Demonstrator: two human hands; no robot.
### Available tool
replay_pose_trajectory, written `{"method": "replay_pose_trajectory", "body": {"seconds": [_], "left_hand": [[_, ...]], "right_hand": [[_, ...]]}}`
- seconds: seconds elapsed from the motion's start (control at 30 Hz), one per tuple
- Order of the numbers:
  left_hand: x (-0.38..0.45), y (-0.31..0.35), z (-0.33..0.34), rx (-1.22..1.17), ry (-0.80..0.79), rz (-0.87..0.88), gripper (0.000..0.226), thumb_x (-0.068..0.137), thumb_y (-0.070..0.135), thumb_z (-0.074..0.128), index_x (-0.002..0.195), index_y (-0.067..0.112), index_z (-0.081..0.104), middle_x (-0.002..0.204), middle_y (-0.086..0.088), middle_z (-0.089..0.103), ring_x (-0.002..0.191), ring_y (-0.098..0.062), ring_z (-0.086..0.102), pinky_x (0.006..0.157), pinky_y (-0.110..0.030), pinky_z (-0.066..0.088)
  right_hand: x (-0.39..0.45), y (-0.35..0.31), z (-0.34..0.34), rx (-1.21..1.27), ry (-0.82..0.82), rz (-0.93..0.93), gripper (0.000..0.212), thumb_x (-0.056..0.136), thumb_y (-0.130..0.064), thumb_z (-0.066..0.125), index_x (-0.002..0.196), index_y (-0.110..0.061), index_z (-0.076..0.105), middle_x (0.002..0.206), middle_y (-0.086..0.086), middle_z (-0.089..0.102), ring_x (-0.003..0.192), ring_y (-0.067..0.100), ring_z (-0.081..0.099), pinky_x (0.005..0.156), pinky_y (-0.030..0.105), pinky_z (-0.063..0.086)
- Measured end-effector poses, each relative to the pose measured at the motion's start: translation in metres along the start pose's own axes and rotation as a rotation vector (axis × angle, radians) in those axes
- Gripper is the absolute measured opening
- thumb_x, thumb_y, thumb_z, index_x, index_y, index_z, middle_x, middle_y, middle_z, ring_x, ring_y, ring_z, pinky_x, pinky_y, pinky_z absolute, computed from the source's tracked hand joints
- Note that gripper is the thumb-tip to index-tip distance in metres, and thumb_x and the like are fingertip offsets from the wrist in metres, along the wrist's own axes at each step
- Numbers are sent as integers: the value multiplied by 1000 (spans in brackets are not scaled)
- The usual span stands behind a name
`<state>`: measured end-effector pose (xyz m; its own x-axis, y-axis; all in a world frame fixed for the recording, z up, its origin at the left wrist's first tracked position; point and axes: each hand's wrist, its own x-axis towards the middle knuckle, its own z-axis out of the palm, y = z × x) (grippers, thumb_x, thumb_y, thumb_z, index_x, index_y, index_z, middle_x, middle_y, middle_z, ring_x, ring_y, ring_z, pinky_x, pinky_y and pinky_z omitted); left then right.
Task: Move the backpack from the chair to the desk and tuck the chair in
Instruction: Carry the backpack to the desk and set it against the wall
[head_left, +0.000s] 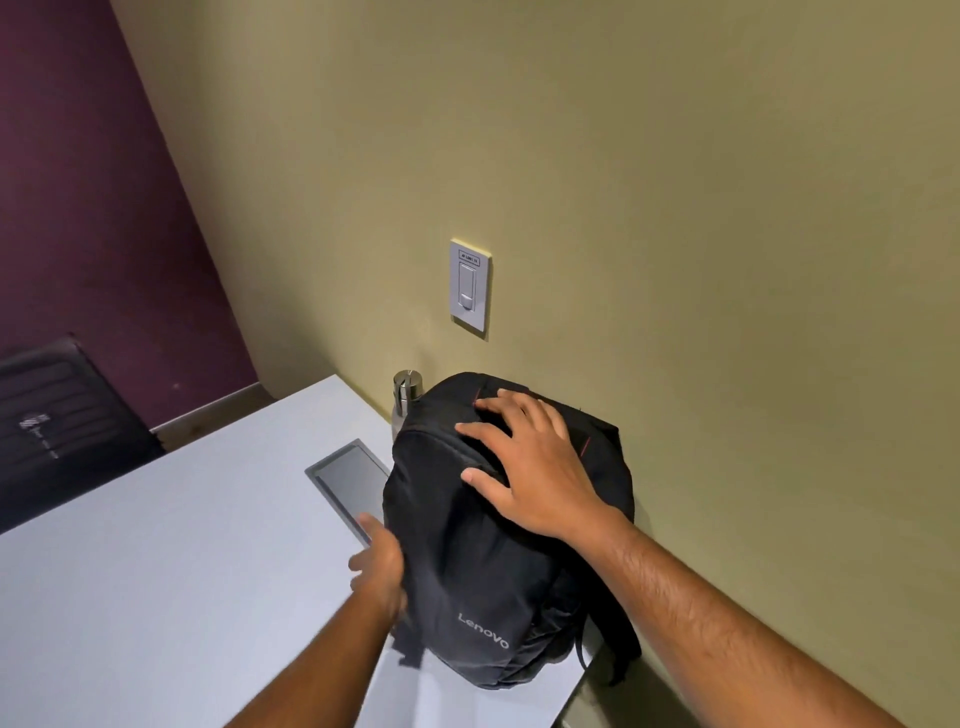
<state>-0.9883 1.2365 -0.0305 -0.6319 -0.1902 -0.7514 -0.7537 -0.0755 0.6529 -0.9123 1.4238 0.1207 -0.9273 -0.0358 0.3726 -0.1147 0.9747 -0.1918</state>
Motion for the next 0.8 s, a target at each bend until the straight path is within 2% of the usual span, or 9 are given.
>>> {"method": "replay_pose_trajectory", "body": {"seconds": [0.07,0.13,0.17,0.23,0.3,0.5,0.6,0.73,0.8], "left_hand": [[18,-29,10,-20,-96,-83,137,58,108,22,159,16,23,158,-13,41,134,-45,49,110,-65,40],[-5,-34,24,3,-127,-199,147,39,115,21,158,28,25,157,-9,43,136,-49,45,110,-77,27],[-19,-31,31,36,-118,-217,141,45,113,18,160,30,19,161,-8,36,141,-51,37,111,-81,17],[-36,-19,47,-42,-91,-260,124,65,105,16,163,29,0,169,-7,19,149,-51,22,113,-81,5],[-37,-9,66,-95,-52,-248,118,73,100,17,162,26,-9,171,-6,11,151,-48,19,114,-81,4],[-22,12,105,-160,-26,-262,111,81,93,23,162,24,-9,171,-9,12,151,-49,19,116,-79,7],[-17,20,114,-137,0,-238,110,83,91,22,162,22,-9,171,-12,11,151,-49,18,118,-76,10],[-20,20,110,-85,5,-247,110,84,91,23,163,19,-5,171,-13,9,152,-49,14,118,-75,3],[-22,20,107,-6,-38,-245,116,78,96,20,163,19,0,171,-12,10,152,-51,13,114,-79,1]], "right_hand": [[-2,1,2,-38,-9,-6,61,95,-61,61,151,-40,49,164,-4,39,160,23,20,131,53,15],[-1,4,2,-60,-41,-19,71,91,-63,65,155,-41,44,169,-3,33,162,23,15,131,53,11],[-1,6,1,-65,-58,-27,75,89,-64,68,156,-41,43,170,-2,30,163,22,12,131,53,10],[1,12,-1,-63,-86,-40,81,86,-64,72,157,-41,41,173,-2,27,164,21,9,131,51,9],[2,21,-1,-54,-101,-53,84,84,-61,78,157,-39,42,173,-1,27,164,20,8,131,50,10],[9,43,5,69,-83,-52,79,83,-33,89,153,-29,52,171,-5,35,162,19,20,127,43,23],[13,49,9,127,-71,-51,72,85,-16,87,151,-25,57,168,-4,41,160,19,28,124,36,24],[14,57,15,165,-43,-68,64,87,0,82,145,-21,63,164,-4,47,157,17,35,123,29,28],[13,60,16,199,-30,-60,62,88,8,77,143,-20,66,163,-6,49,156,14,36,124,21,25]]}}
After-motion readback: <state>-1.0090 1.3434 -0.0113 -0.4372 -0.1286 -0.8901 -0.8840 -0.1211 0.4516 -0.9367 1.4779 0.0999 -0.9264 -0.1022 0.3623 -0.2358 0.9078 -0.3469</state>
